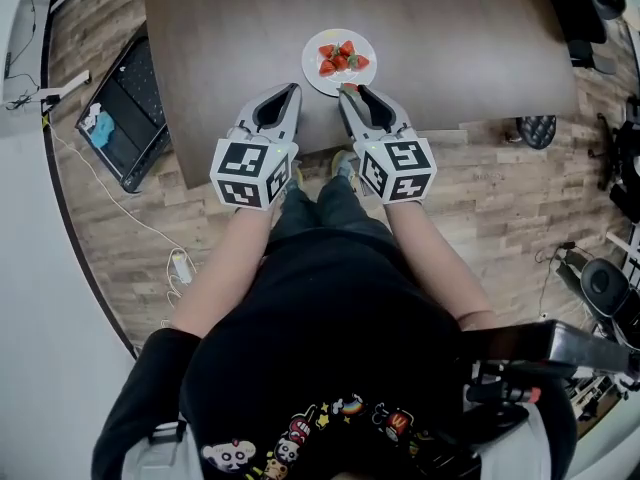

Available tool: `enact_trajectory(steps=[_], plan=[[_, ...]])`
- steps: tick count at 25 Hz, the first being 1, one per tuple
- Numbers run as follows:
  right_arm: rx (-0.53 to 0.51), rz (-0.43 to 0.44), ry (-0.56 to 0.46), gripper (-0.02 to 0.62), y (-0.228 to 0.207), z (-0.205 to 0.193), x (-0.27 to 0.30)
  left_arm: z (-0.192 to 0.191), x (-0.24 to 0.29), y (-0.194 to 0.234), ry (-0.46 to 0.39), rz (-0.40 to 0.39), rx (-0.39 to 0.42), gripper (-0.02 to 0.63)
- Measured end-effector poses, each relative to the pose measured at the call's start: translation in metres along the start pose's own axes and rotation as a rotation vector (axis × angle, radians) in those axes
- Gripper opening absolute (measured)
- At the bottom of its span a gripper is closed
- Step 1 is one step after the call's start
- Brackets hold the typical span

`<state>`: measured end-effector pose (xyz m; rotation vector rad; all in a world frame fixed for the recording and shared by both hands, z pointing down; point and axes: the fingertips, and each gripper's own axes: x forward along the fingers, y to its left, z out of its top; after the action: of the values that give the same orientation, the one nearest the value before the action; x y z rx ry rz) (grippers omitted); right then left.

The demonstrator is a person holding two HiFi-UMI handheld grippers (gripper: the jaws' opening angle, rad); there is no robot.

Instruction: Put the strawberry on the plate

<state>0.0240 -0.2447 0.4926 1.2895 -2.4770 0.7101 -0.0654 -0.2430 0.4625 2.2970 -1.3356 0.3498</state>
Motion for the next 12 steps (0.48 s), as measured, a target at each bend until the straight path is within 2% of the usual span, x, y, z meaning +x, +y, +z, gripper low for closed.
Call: enact_trajectory(steps=[12], plan=[[0.017, 0.035, 0.098, 0.136, -0.024, -0.029, 0.044, -0.021, 0.019, -0.001, 0.055, 0.021, -0.048, -0.012]])
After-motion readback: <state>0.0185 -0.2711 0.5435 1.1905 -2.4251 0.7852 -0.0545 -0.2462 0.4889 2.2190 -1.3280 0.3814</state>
